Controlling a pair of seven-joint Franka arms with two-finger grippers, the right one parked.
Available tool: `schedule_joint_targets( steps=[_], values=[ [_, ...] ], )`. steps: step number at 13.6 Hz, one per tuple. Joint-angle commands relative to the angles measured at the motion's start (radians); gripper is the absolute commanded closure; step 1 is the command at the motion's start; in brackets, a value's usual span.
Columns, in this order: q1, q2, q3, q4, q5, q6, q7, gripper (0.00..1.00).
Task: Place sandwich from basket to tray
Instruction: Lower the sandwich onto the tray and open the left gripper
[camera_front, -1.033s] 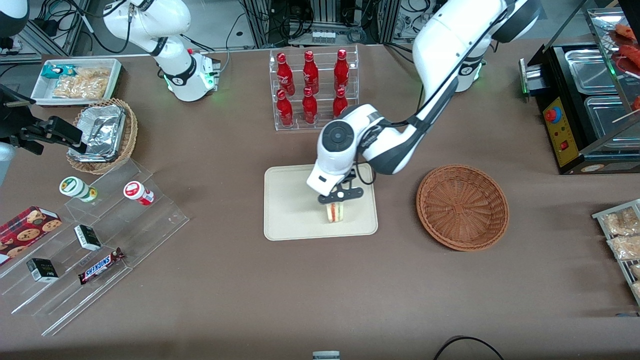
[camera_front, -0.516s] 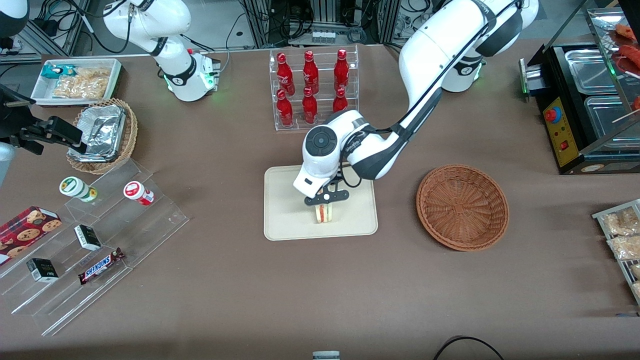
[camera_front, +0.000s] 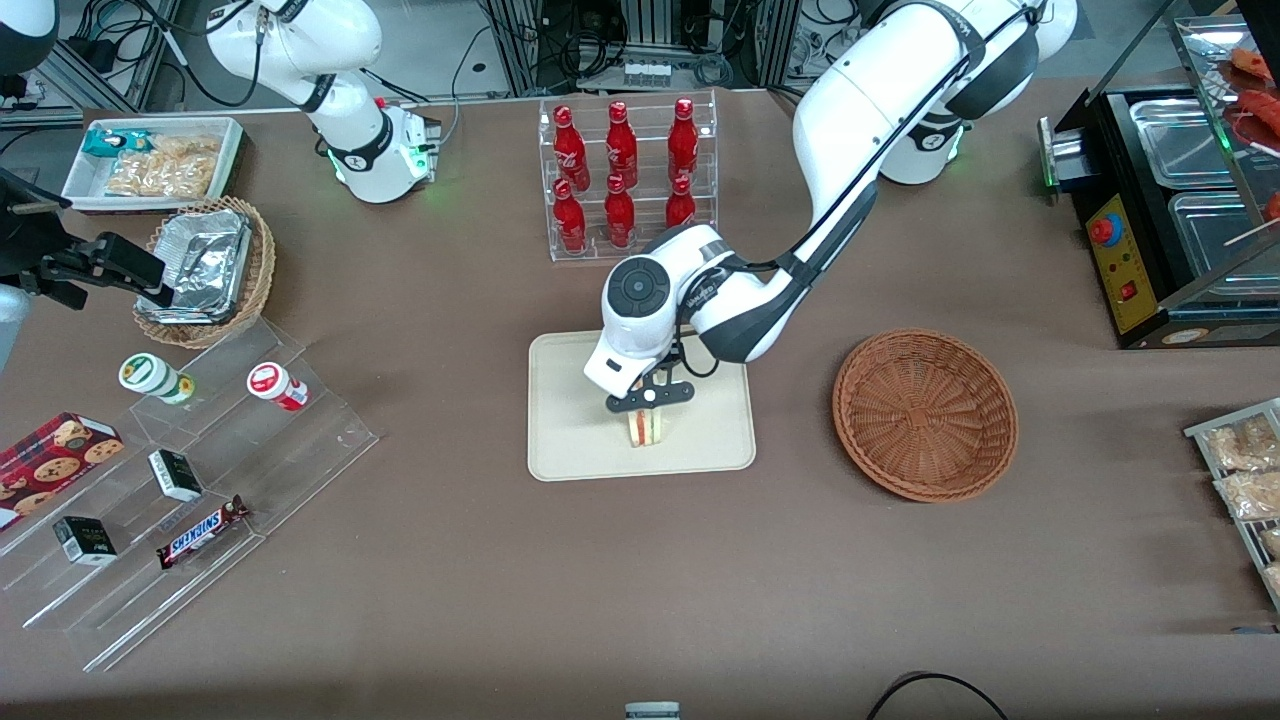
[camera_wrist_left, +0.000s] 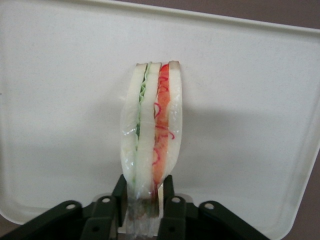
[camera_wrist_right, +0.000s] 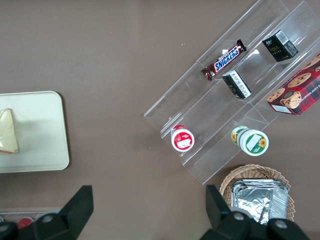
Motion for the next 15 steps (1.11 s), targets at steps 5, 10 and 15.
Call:
schedule_joint_targets(
  steps=[5, 10, 15],
  values=[
    [0.020, -0.091, 0.009, 0.021, 0.019, -0.082, 0.000, 0.00],
    [0.052, -0.172, 0.065, 0.021, 0.006, -0.278, 0.003, 0.00],
    [0.055, -0.296, 0.188, -0.102, 0.001, -0.351, 0.082, 0.00]
  ],
)
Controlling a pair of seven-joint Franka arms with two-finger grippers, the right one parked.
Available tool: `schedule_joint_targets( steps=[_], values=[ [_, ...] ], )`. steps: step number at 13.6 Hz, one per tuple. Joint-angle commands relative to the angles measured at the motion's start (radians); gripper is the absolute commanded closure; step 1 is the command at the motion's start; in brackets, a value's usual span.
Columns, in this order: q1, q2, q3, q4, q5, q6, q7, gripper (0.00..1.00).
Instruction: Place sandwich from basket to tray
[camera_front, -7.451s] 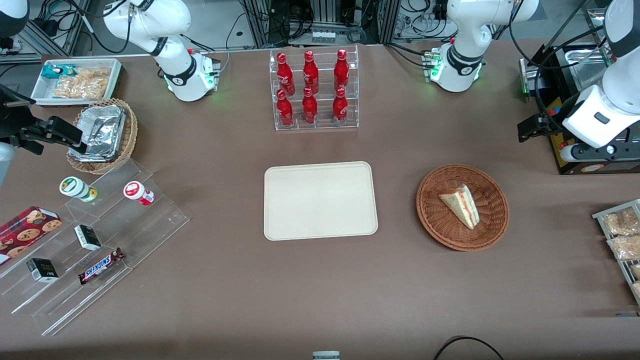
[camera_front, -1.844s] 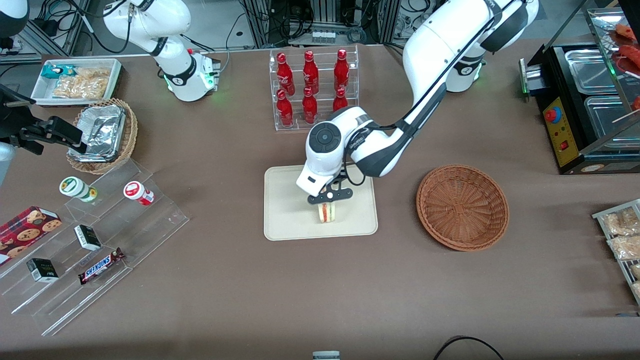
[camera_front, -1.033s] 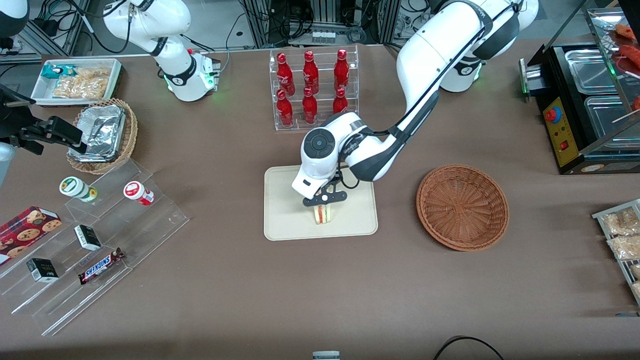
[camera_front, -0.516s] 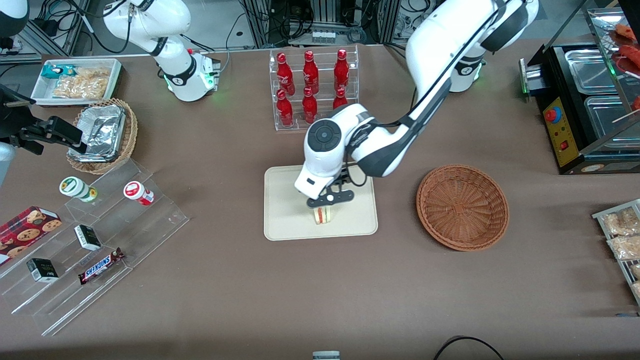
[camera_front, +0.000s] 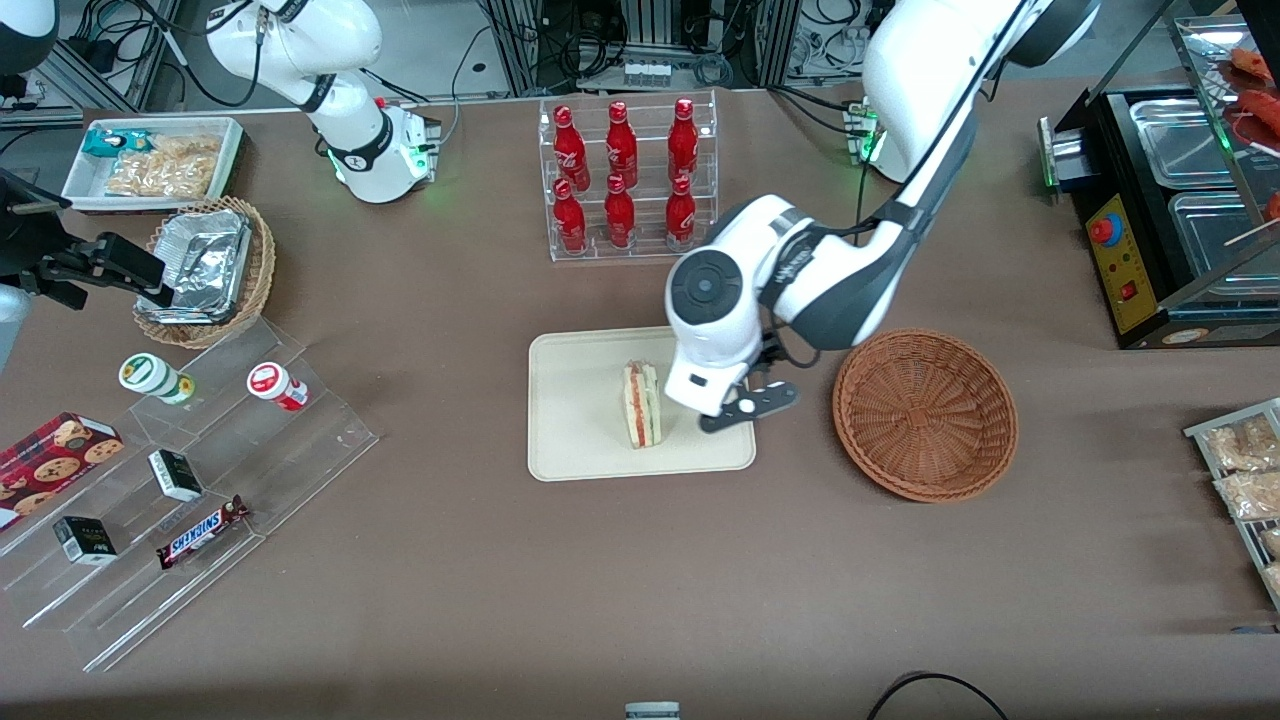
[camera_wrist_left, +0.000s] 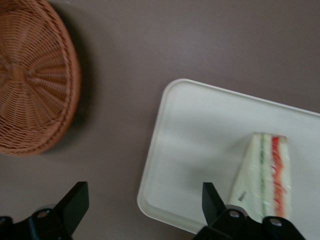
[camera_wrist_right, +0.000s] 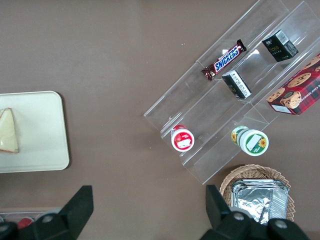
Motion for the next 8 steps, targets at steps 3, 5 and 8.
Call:
schedule_joint_targets(
  steps=[3, 5, 8],
  values=[
    [-0.005, -0.149, 0.128, -0.195, -0.059, 0.054, 0.144, 0.00],
    [-0.005, -0.193, 0.185, -0.249, -0.097, 0.074, 0.220, 0.00],
    [-0.005, -0.242, 0.259, -0.274, -0.152, 0.060, 0.331, 0.00]
  ],
)
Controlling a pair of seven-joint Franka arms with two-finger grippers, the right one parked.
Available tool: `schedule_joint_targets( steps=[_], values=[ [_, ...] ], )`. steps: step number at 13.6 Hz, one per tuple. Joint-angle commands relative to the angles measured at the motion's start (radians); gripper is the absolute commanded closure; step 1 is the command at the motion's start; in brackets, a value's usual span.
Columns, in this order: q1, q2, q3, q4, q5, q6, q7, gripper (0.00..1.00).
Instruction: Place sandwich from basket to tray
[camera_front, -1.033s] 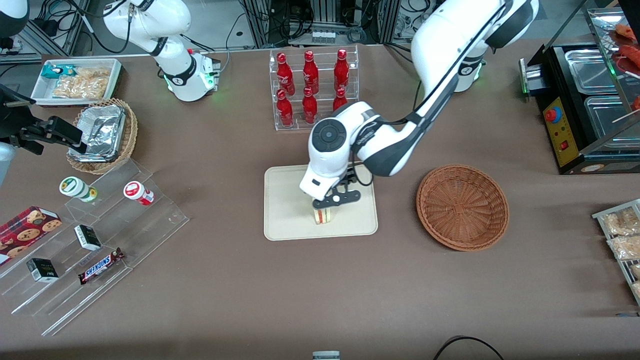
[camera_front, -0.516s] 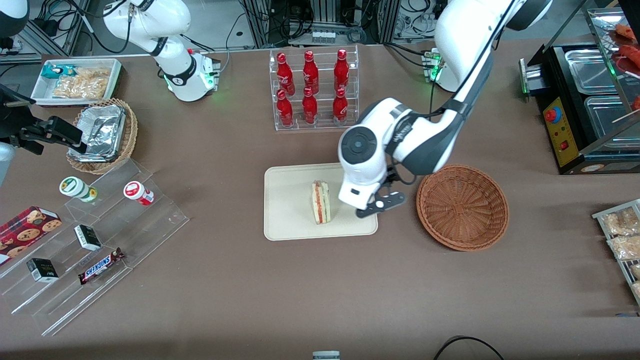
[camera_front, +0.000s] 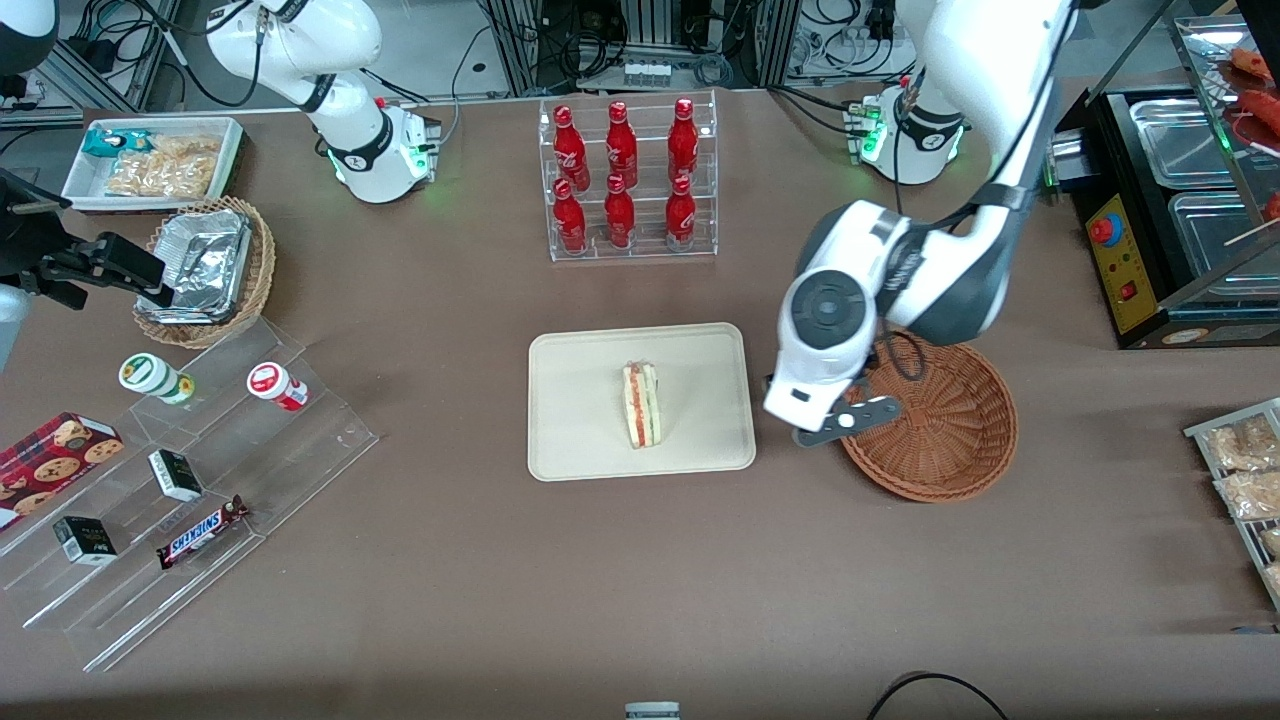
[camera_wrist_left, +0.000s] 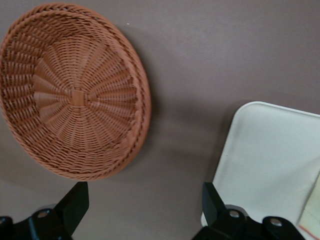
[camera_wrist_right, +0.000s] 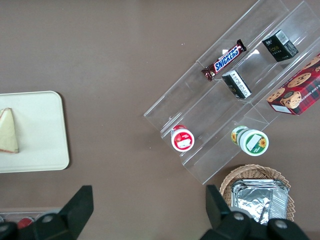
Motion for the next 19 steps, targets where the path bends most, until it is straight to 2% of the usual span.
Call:
schedule_joint_targets(
  steps=[1, 3, 4, 5, 8, 12, 16, 19],
  values=[
    [-0.007, -0.088, 0.057, -0.066, -0.035, -0.002, 0.078, 0.00],
    [-0.003, -0.170, 0.073, -0.126, -0.053, -0.010, 0.149, 0.00],
    [0.060, -0.192, 0.063, -0.138, -0.055, -0.016, 0.178, 0.00],
    [0.130, -0.216, 0.006, -0.143, -0.057, -0.037, 0.195, 0.00],
    [0.250, -0.261, -0.099, -0.144, -0.057, -0.112, 0.282, 0.00],
    [0.393, -0.315, -0.180, -0.148, -0.064, -0.177, 0.419, 0.00],
    [0.465, -0.382, -0.187, -0.146, -0.072, -0.256, 0.590, 0.00],
    [0.468, -0.427, -0.132, -0.135, -0.080, -0.298, 0.696, 0.00]
  ],
)
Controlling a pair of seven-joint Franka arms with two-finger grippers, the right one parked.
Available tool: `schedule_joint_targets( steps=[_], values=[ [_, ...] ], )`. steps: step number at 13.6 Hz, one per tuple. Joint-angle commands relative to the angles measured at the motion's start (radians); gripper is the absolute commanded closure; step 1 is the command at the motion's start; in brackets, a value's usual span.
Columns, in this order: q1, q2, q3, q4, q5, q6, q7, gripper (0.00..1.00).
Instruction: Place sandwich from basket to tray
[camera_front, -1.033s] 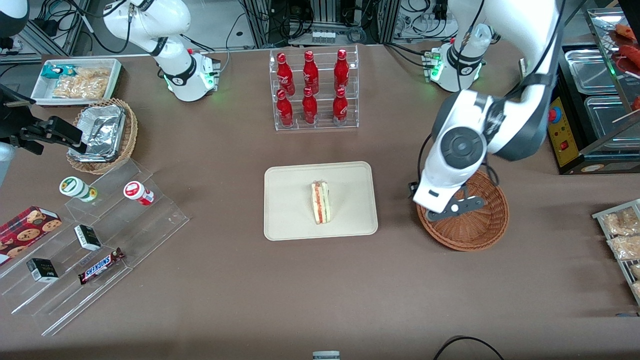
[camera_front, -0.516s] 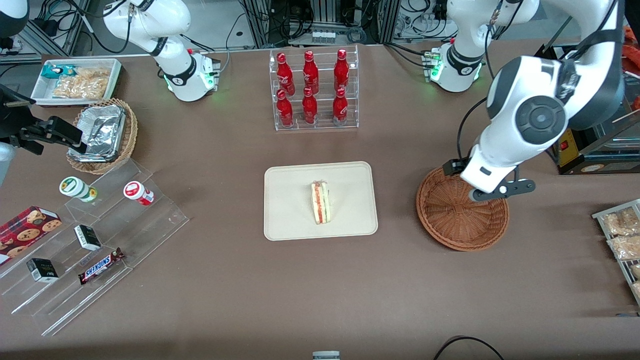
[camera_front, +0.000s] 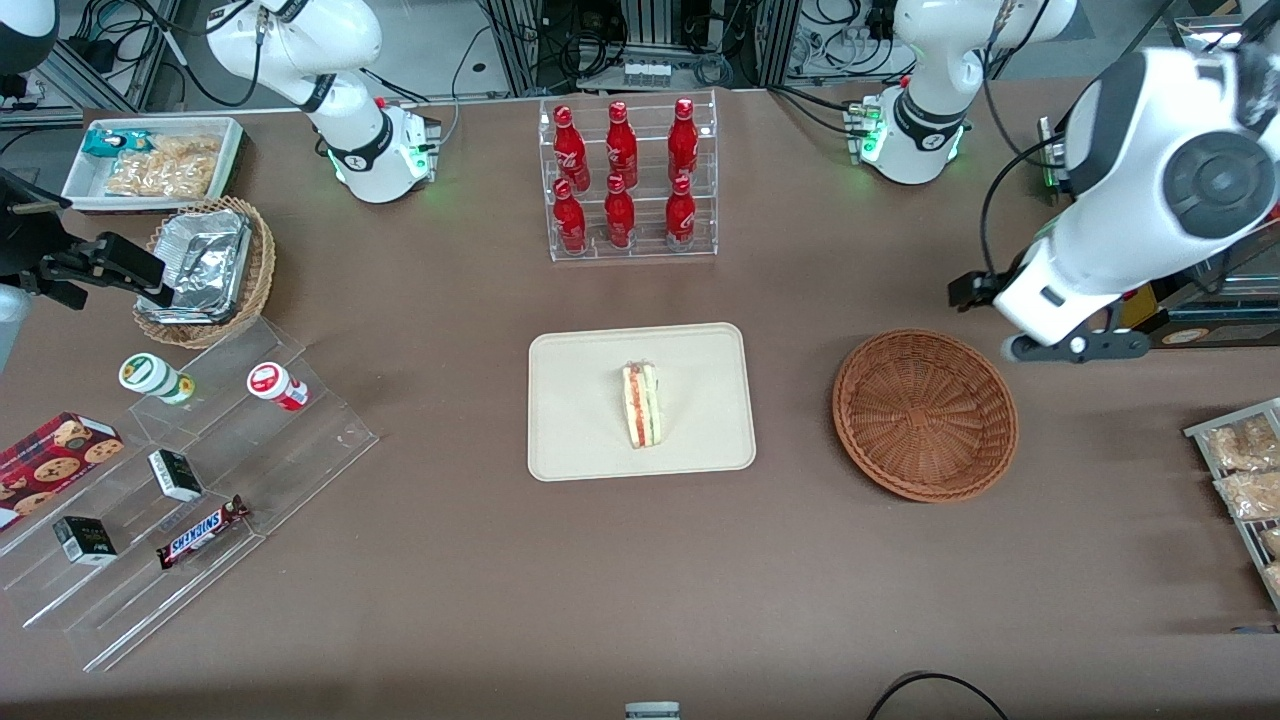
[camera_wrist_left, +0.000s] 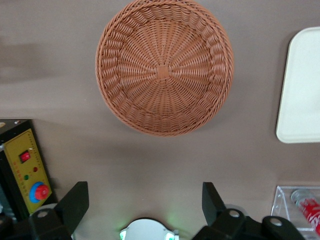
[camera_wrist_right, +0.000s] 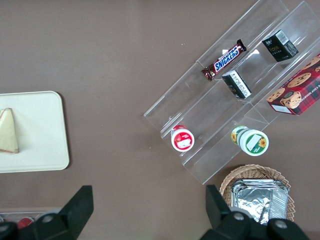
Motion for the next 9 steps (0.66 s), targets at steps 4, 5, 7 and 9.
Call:
schedule_joint_targets(
  steps=[4, 5, 7, 9],
  values=[
    [-0.003, -0.041, 0.106, 0.074, -0.041, -0.028, 0.126, 0.00],
    [-0.008, -0.035, 0.134, 0.095, -0.043, -0.028, 0.147, 0.00],
    [-0.015, -0.035, 0.178, 0.105, -0.058, -0.022, 0.187, 0.00],
    [-0.044, -0.033, 0.235, 0.115, -0.078, -0.018, 0.218, 0.00]
  ],
)
